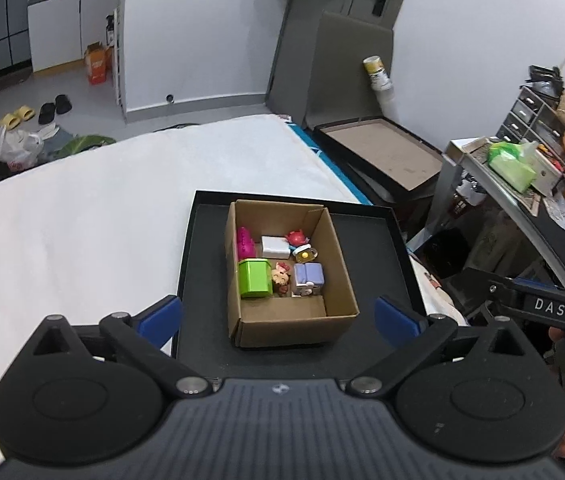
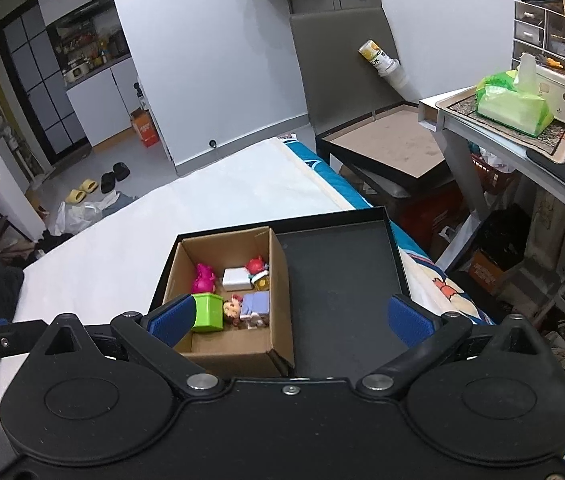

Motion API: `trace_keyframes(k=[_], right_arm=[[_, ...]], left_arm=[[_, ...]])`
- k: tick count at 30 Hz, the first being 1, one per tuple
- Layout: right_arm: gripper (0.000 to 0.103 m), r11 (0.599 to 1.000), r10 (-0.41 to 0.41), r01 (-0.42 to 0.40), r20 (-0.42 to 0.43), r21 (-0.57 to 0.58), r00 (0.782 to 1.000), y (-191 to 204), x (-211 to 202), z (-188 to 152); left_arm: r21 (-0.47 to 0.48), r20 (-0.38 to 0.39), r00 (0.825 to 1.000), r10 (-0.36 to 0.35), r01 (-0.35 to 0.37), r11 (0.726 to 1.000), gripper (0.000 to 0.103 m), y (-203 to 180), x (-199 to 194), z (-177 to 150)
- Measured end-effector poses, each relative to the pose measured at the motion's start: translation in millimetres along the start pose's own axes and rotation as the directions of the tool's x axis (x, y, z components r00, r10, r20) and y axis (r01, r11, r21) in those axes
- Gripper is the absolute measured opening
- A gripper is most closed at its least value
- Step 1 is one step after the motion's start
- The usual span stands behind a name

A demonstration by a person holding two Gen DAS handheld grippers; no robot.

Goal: Organize rigid objects

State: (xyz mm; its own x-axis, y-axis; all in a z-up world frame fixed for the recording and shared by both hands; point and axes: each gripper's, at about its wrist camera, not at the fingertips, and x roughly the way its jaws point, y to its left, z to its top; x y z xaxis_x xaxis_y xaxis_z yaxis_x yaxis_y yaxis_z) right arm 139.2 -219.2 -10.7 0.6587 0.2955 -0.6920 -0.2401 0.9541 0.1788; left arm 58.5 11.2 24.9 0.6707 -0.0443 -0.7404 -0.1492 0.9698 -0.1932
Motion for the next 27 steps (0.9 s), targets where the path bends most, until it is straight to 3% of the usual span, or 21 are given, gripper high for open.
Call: trace_keyframes(k=[14, 27], right_arm=[[0.103, 0.998, -0.020, 0.022, 0.034, -0.052, 0.999, 13.3, -45.9, -9.3], [0.103, 0.995, 0.047, -0.044, 0.032, -0.094, 0.998, 15.4, -75.6, -13.6]], left_arm=[[0.014, 0.046, 0.998, -0.041, 0.041, 0.999, 0.102, -3.7, -31.2, -16.2], [0.018, 0.053, 0.997, -0.049, 0.048, 0.999, 0.102, -2.4, -43.4, -26.9]])
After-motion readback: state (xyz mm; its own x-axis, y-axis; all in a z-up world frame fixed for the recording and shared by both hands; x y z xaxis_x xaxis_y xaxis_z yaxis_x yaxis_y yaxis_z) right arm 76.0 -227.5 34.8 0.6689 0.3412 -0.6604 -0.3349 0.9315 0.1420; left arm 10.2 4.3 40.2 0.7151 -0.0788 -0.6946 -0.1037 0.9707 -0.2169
